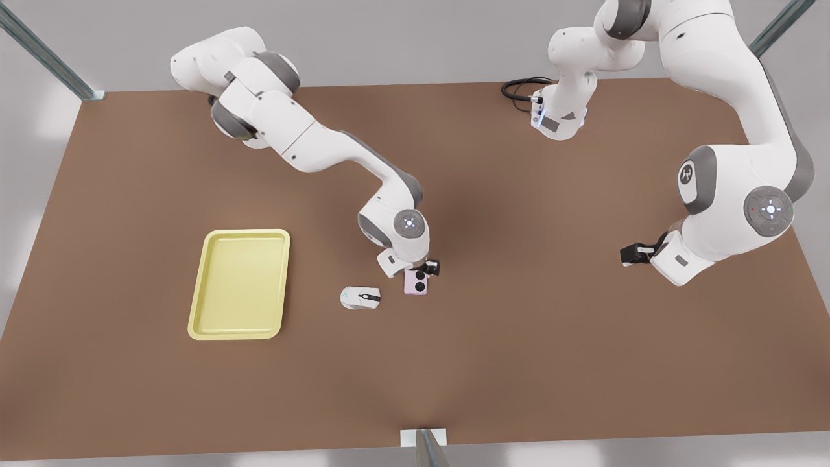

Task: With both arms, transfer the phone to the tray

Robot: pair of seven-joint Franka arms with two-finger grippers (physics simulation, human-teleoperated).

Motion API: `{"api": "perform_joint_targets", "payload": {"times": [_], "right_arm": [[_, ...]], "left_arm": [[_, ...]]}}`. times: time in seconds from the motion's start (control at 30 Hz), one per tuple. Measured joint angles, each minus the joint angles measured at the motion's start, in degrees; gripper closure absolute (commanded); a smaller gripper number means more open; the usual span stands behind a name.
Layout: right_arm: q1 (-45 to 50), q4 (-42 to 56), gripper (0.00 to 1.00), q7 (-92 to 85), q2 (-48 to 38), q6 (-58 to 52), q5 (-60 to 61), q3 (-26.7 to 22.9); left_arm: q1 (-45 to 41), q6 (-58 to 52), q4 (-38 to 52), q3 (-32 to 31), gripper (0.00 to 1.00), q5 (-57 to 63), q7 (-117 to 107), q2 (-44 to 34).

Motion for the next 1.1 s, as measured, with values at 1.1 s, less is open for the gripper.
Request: {"api": "perform_joint_targets", "payload": {"times": [1.1], "right_arm": [[0.4, 1.3, 0.02, 1.3, 4.9, 6.0, -3.0, -0.1]], "left_arm": [[0.0, 0.1, 0.0, 0.1, 0.0, 0.1, 2.3, 0.0]]}}
